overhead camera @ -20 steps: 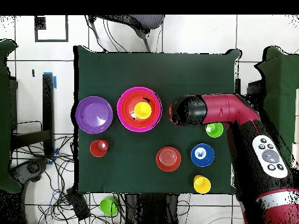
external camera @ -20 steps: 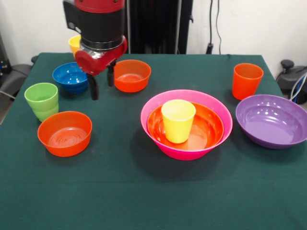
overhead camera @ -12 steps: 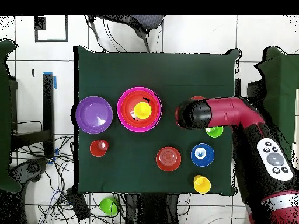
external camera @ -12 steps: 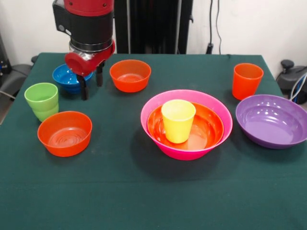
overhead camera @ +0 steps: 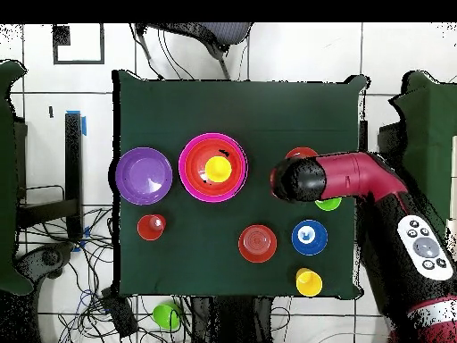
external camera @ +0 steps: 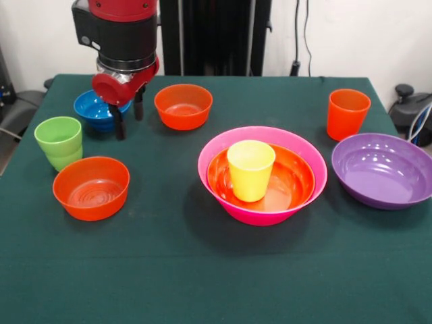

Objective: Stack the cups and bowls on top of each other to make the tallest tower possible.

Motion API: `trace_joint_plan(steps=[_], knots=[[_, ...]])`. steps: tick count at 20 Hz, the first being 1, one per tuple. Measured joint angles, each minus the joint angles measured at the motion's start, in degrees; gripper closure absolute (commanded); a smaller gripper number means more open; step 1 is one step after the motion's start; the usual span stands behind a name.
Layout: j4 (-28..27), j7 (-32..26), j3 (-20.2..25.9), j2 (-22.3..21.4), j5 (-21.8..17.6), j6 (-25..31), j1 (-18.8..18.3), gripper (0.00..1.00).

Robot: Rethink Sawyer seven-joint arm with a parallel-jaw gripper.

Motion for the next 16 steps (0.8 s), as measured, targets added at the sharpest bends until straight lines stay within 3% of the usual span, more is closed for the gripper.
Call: trace_joint_plan(steps=[9,16], knots=[[5.24,-1.52,2.49,0.05,-1.59,-0.01,-3.3,0.0],[7.85,-1.52,2.52,0.22,-4.62,-0.21,-3.23,0.0]])
